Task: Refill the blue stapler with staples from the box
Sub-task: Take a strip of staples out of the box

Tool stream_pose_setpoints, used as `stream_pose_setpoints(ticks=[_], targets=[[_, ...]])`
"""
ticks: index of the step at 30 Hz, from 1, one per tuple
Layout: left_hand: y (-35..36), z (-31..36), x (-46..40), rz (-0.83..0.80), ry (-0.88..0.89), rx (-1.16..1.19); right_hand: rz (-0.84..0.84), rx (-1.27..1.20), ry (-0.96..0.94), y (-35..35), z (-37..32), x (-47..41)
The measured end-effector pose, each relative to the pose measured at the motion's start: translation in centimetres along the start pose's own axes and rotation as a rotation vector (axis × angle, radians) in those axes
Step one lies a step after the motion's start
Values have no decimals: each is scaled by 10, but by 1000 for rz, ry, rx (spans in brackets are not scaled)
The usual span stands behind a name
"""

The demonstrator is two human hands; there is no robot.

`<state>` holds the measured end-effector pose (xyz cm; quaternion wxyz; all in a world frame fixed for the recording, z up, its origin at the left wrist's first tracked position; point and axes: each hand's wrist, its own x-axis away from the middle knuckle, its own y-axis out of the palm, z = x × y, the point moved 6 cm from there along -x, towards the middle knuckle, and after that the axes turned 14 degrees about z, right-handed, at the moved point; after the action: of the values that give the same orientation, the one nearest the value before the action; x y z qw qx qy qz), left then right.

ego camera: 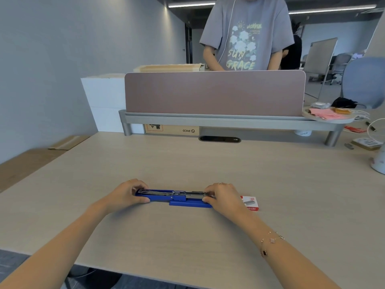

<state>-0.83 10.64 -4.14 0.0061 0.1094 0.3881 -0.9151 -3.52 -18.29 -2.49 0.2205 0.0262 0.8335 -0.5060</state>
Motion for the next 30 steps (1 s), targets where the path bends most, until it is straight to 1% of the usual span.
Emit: stream_pose_setpoints(ticks=[4, 9, 11, 14, 18, 22, 26, 30], targets=[[1, 2, 1, -6, 6, -62, -33, 5, -2, 0, -1, -1], [6, 11, -6, -99, 81, -355, -59, 0, -9, -1, -3, 0], [11, 18, -8, -114, 89, -398, -78, 6, -27, -1, -3, 1], [20, 38, -8, -81, 99, -346, -103, 24, -41, -7, 3, 6], [45, 77, -8, -69, 187, -274, -86, 69, -14, -23, 25, 15], [77, 114, -9, -113, 274, -257, -95, 113, 32, -37, 54, 21], [108, 136, -10, -179, 298, -239, -73, 102, 83, -48, 77, 29], [131, 146, -8, -217, 315, -230, -102, 95, 115, -50, 92, 38]])
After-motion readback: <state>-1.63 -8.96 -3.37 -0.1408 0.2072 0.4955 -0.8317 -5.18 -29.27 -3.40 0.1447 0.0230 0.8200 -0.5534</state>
